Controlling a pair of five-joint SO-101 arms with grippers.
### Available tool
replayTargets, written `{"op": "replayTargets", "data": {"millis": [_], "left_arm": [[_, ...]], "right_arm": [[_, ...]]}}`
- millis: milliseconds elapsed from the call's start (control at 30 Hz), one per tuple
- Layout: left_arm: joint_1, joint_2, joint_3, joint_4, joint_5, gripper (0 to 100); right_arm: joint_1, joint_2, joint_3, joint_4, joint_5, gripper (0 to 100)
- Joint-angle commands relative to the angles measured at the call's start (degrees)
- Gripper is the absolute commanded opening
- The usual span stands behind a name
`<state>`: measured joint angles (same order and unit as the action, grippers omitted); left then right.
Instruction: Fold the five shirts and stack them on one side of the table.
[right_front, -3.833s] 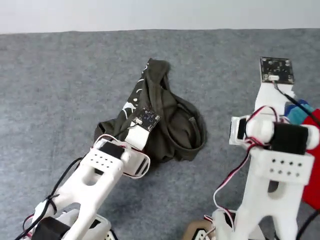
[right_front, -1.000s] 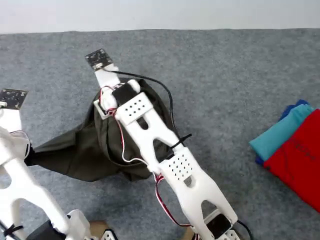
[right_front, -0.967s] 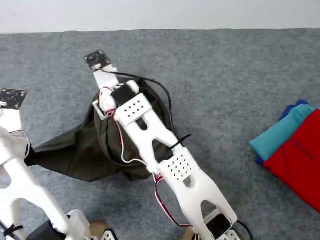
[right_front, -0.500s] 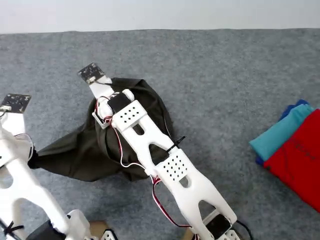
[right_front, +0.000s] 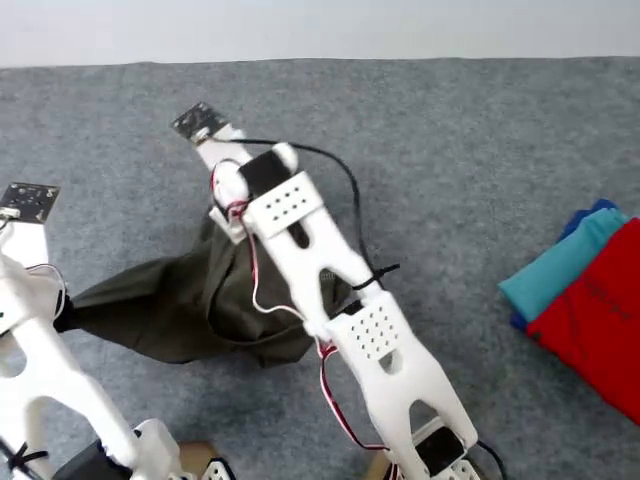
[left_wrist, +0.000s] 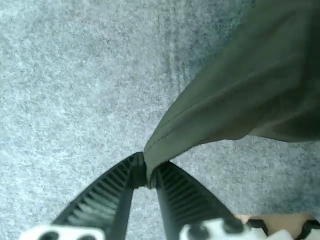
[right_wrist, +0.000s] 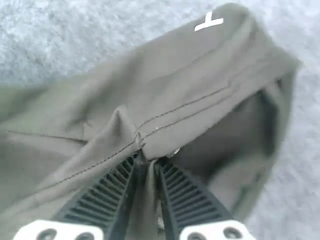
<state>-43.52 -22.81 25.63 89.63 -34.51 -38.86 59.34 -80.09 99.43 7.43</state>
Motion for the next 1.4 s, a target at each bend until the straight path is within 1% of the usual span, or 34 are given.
{"op": "replayTargets", "data": {"millis": [0, 233, 333, 433, 567, 667, 733, 833, 1033, 1100, 1200, 1300, 1367], "left_arm": [[0.4, -2.0, -0.2, -1.4, 0.4, 0], [1.5, -2.0, -1.0, -4.0, 0.4, 0], [1.6, -2.0, -2.9, -4.2, 0.4, 1], [1.8, -1.7, -5.0, -4.2, 0.4, 1], [1.8, -1.6, -5.3, -6.8, 0.4, 1], [1.9, -1.6, -5.3, -7.1, 0.4, 1], [2.5, -1.6, -5.2, -7.1, 0.4, 1], [3.3, -1.6, -5.1, -6.9, 0.4, 1], [4.0, -1.6, -5.1, -6.8, 3.5, 1], [4.0, -1.6, -5.1, -6.8, 3.5, 1], [4.0, -1.6, -5.1, -6.8, 3.6, 1], [4.0, -1.6, -4.9, -6.8, 3.6, 1], [4.0, -1.6, -4.0, -7.1, 3.6, 1]], "right_arm": [[2.9, -8.3, -2.8, 3.6, 2.2, 0.9], [7.3, -18.5, -0.5, 3.6, 3.0, 0.9], [9.6, -25.4, 6.2, 3.6, 5.8, 0.9], [11.8, -32.8, 13.6, 3.5, 6.5, 0.9], [15.4, -40.7, 20.4, 3.5, 8.1, 0.9], [18.4, -43.2, 24.6, 3.4, 8.4, 0.9], [18.7, -43.2, 26.2, 3.4, 8.0, 0.9], [15.4, -41.1, 26.4, 1.3, 8.0, 0.9], [7.3, -32.5, 26.4, -8.0, 7.9, 1.4], [5.1, -29.2, 26.4, -10.5, 7.9, 5.6], [2.3, -24.8, 26.4, -14.3, 7.6, 15.9], [-0.1, -21.5, 26.4, -18.2, 2.8, 25.4], [-1.5, -19.7, 26.4, -20.8, 0.4, 29.8]]}}
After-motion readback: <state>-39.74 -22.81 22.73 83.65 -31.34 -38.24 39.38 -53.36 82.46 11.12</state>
